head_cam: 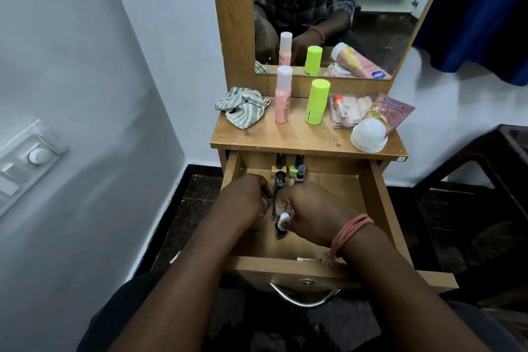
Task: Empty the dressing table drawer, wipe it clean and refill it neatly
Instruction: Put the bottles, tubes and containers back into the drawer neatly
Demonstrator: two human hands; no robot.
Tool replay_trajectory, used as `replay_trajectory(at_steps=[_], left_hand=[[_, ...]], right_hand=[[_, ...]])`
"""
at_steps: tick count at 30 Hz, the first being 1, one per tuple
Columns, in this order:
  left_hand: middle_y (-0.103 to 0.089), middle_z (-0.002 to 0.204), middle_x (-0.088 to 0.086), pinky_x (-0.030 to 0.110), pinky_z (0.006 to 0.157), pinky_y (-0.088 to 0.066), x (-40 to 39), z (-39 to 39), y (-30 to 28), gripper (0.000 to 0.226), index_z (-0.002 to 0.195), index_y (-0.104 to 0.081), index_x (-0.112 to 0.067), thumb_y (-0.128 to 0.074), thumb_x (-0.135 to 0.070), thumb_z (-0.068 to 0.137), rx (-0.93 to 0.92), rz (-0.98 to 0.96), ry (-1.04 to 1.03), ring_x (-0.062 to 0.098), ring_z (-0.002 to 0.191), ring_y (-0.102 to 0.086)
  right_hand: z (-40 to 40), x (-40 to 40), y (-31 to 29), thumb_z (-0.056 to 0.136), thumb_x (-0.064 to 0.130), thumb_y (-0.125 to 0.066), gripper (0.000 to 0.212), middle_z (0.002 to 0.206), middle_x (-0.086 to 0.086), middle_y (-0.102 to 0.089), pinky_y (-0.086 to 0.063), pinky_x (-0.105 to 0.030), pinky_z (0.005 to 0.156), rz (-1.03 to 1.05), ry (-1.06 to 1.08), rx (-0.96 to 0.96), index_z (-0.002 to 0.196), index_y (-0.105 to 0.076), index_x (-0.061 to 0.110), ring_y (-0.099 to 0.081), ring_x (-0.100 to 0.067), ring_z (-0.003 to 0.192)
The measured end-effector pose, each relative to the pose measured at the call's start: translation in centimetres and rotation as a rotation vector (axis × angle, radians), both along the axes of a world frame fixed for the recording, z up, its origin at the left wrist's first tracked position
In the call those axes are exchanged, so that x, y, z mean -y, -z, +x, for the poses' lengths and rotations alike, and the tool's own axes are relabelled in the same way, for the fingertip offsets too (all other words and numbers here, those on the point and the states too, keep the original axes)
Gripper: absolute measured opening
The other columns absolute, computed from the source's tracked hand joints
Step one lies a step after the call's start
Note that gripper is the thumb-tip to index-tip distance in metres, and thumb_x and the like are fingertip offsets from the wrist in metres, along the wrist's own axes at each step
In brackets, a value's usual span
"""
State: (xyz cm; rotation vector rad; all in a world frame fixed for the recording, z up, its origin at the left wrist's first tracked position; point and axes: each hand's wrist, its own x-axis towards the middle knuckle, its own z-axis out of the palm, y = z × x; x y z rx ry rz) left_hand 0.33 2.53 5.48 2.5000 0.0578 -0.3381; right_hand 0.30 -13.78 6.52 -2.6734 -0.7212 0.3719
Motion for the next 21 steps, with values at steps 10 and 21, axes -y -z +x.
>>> replay_trajectory(at_steps=[10, 21], left_hand=[[-0.075, 0.111, 0.002, 0.039, 0.091, -0.059, 0.4, -0.4, -0.2, 0.030, 0.111, -0.075, -0.024, -0.065, -0.004, 0.092, 0.042, 0.001, -0.003, 0.020, 0.103, -0.070], [-0.075, 0.101, -0.013, 0.030, 0.086, -0.055, 0.9, 0.3, -0.1, 0.012, 0.096, -0.075, -0.030, -0.065, -0.023, 0.095, 0.181, -0.056, -0.099, 0.010, 0.097, -0.069]], right_hand=[[0.2, 1.2, -2.0, 0.080, 0.026, -0.082, 0.016, 0.078, 0.009, -0.070, -0.058, -0.027, 0.068, 0.197, 0.079, -0.006, 0.088, -0.068, 0.024, -0.065, 0.001, 0.072], [7.2, 3.5, -9.2, 0.089, 0.033, -0.065, 0.011, 0.096, -0.002, -0.071, -0.045, -0.042, 0.089, -0.036, 0.576, 0.628, 0.096, -0.068, 0.024, -0.062, -0.027, 0.096]])
